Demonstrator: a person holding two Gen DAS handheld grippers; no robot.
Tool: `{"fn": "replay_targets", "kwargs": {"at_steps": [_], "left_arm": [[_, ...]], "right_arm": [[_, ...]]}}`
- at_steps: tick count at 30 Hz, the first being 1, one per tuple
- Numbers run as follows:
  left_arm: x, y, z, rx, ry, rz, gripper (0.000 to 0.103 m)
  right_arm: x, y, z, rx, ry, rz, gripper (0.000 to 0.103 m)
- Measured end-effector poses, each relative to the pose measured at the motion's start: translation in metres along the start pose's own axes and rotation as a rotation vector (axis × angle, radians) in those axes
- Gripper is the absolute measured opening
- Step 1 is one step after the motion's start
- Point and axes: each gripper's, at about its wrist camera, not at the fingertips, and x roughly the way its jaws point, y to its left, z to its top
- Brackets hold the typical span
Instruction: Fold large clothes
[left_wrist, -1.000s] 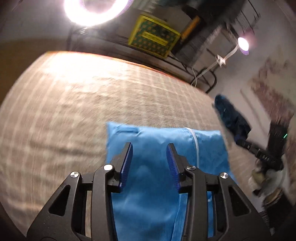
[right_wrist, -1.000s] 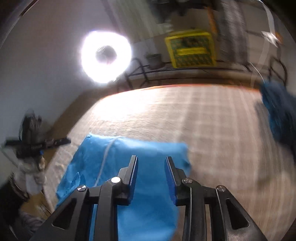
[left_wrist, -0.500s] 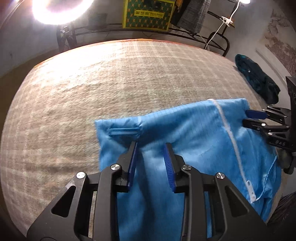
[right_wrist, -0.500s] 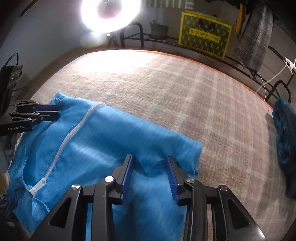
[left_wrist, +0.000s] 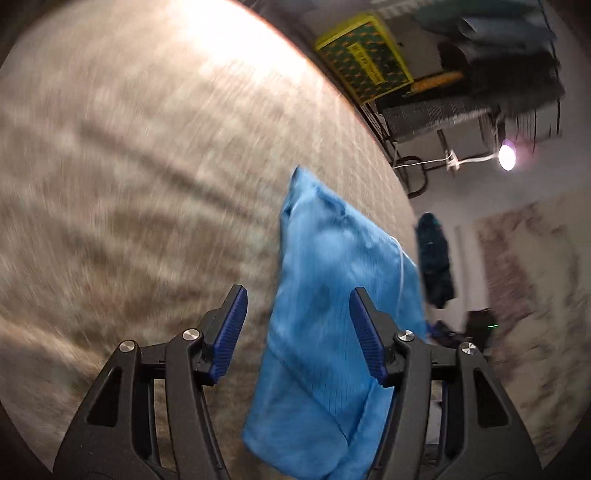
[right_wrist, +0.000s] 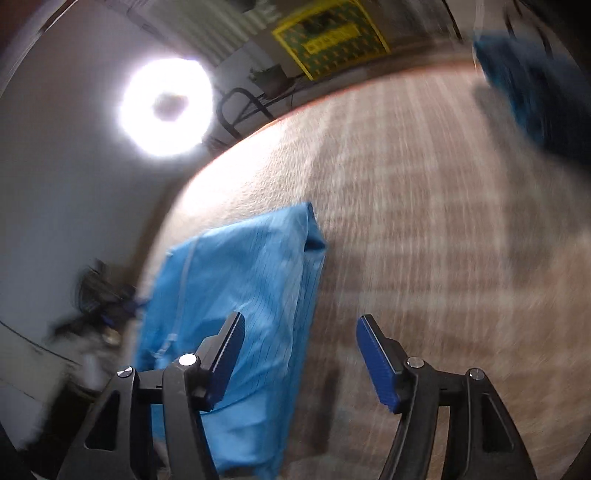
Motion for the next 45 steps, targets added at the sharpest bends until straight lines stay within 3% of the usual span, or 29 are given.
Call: {"fn": "replay_targets", "kwargs": {"at_steps": [2,5,10,16,24,27,28,35,45], "left_arm": [[0.007,0.010,-0.001,-0.039,0.043,-0.054,0.059],[0.007,0.009,0.000,-0.005,0.052,-0.068,0.059],[0.014,0.004,0.005,0.004,0.081,-0.100,0.059],[0.033,-0.014,0.009,0.050,0.132,-0.109,0.059],[0.049,-0.024,0.016,0.053,0.140,-0.127,0.055],[0.055,-0.031,0.015,0.071,0.138,-0.112,0.049],[0.058,-0.034,0.015,0.076,0.135,-0.093,0.041],[0.055,-0.069,0.002,0.253,0.074,0.093,0.017],[0.048,-0.140,-0.042,0.530,-0.030,0.293,0.011]], "right_arm": [[0.005,-0.015,-0.006,0.061,0.028,0.076,0.066],[0.016,-0.028,-0.013,0.099,0.068,0.159,0.067],[0.016,-0.037,-0.008,0.108,0.071,0.220,0.066],[0.037,-0.033,-0.003,0.094,0.129,0.264,0.044],[0.064,-0.013,0.004,0.075,0.151,0.304,0.036],[0.072,-0.005,-0.001,0.081,0.155,0.324,0.034],[0.075,-0.002,-0.001,0.079,0.157,0.325,0.033],[0.075,0.028,-0.005,-0.044,0.160,0.156,0.019],[0.061,0.096,-0.011,-0.250,0.111,-0.090,0.007]]}}
